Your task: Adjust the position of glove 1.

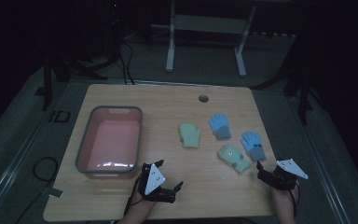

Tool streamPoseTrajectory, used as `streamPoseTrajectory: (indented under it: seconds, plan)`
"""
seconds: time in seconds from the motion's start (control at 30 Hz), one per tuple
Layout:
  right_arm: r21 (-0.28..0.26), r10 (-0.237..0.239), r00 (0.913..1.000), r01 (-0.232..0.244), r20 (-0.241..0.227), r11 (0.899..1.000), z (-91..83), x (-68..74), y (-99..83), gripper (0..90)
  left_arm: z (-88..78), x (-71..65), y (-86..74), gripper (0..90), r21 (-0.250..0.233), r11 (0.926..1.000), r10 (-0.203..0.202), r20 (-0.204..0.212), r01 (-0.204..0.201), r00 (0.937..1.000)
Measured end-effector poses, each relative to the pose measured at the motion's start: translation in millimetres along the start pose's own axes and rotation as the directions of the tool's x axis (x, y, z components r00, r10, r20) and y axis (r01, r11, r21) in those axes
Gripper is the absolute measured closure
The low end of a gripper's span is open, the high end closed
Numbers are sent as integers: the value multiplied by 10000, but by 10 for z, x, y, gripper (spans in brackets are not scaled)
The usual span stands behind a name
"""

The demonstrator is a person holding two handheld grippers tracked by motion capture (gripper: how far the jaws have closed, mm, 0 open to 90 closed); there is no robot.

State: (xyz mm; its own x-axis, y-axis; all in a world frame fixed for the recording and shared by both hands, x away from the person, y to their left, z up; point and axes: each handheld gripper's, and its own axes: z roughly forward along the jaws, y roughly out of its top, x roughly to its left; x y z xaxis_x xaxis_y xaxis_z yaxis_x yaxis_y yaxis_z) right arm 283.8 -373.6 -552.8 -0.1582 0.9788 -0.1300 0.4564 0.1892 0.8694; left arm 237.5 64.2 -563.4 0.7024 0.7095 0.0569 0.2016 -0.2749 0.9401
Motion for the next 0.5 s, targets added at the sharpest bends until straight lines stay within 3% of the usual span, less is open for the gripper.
streamPoseTrajectory:
  seconds: [0.07, 0.33, 0.5]
  plan:
    - [-129, 144, 9995, -140, 274, 9998, -18, -5, -7, 118, 2, 2, 1, 12, 34, 10000, 13, 23, -13, 10000]
    - [242, -161, 9999, 161, 3, 9996, -6, 14, -6, 120, 8, -28, 4, 12, 73, 9996, 272, -97, -272, 9996]
    - [278, -278, 9996, 279, -25, 9992, -3, 26, -5, 130, 7, -19, 4, 12, 70, 9998, 189, -73, -188, 9998]
